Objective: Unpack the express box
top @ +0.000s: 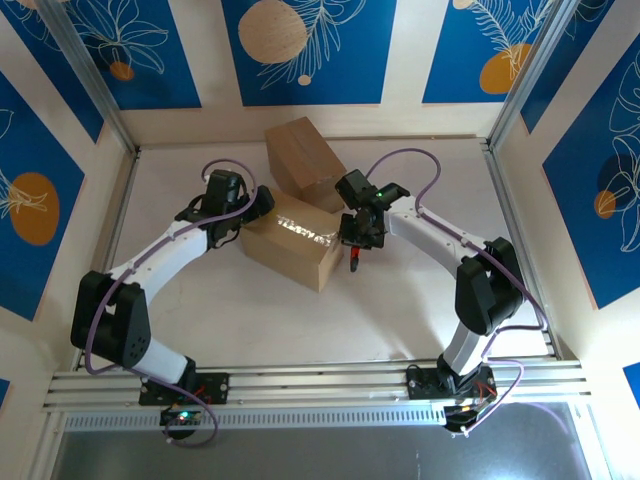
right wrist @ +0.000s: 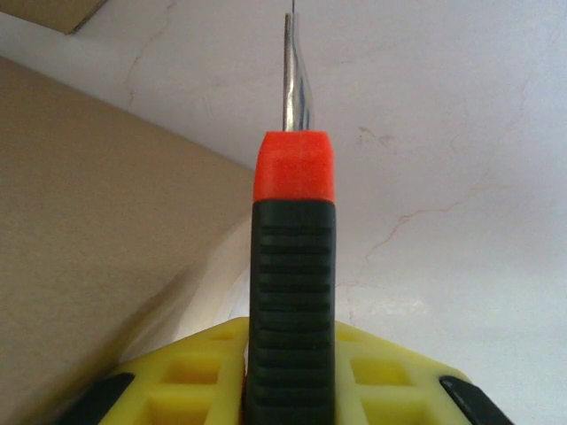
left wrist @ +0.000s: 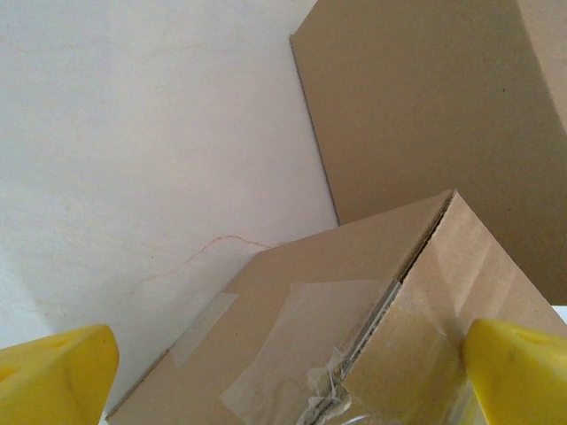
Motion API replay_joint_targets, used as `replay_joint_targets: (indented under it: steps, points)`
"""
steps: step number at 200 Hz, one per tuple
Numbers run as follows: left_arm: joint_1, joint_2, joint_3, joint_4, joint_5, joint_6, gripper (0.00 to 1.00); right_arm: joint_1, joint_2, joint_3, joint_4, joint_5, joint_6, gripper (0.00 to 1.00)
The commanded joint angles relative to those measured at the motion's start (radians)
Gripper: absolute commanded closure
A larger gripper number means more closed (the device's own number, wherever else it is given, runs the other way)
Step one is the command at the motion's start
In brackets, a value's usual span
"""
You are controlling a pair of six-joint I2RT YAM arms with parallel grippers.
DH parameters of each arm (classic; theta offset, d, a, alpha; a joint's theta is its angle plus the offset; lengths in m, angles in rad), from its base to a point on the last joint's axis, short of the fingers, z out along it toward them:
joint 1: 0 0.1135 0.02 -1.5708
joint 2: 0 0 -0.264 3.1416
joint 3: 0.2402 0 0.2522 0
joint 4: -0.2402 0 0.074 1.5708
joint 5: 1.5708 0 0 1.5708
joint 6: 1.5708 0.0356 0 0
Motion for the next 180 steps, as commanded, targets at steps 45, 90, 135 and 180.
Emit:
replay_joint_targets:
  steps: [45,90,135,180]
  points:
    - [-0.015,0.084,-0.021,-0.12,0.056,0.028,0.0,0.064,-0.105,-0.08,0.104,-0.083,0.038,1.0]
    - [-0.014,0.095,-0.002,-0.129,0.059,0.024,0.0,0.102,-0.103,-0.075,0.085,-0.049,0.052,1.0]
    - [-0.016,0.067,-0.035,-0.147,0.046,-0.002,0.0,0.035,-0.131,-0.095,0.104,-0.068,0.032,1.0]
    - [-0.019,0.056,-0.065,-0.158,0.018,-0.021,0.0,0.017,-0.144,-0.071,0.086,-0.076,0.014,1.0]
